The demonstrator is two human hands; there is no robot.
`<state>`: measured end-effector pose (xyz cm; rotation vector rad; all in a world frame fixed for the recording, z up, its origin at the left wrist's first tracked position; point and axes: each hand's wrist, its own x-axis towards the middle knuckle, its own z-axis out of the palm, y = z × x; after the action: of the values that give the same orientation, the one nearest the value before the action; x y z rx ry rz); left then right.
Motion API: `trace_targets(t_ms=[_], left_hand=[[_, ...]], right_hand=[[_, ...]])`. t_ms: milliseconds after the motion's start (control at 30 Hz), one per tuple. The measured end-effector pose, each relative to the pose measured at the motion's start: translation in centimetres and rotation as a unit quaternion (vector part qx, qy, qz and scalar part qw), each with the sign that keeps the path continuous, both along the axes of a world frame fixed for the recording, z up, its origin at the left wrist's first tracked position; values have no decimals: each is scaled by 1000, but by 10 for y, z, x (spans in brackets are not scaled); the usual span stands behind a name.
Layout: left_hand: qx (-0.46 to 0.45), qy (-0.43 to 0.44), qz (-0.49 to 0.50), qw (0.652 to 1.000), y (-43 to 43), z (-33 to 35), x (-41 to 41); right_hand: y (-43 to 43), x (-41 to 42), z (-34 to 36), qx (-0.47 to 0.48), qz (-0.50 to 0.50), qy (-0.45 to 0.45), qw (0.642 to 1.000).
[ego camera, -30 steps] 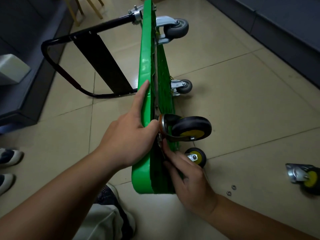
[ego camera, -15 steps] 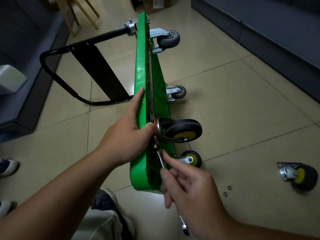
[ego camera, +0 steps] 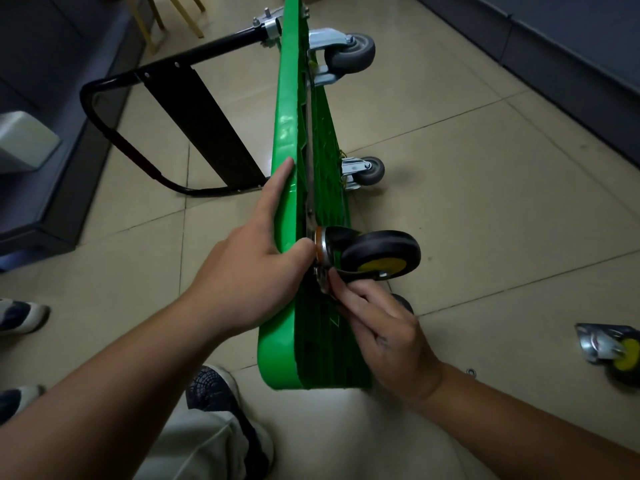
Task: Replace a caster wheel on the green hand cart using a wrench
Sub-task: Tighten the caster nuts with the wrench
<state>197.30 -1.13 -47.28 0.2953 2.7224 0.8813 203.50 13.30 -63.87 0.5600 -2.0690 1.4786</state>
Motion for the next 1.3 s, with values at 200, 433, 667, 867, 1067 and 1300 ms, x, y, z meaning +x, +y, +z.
trace_targets(t_ms=[200, 433, 667, 867, 1067, 1300], left_hand=[[-37, 15, -2, 999, -1, -3, -1], [-62, 16, -2, 998, 2, 3, 1], [-64, 24, 3, 998, -1, -1, -3], [-28, 6, 8, 1000, 3, 4, 0], [-9, -6, 2, 1000, 1, 2, -1], [2, -8, -6, 1000, -1, 1, -2]], right_hand=[[5, -3, 2, 56, 7, 26, 998], [0, 21, 25, 28, 14, -54, 998], [-18, 40, 94, -242, 119, -362, 892], [-11, 44, 102, -339, 112, -399, 844], [1, 54, 28, -98, 4, -175, 980], [-7, 15, 11, -39, -34, -31, 998]])
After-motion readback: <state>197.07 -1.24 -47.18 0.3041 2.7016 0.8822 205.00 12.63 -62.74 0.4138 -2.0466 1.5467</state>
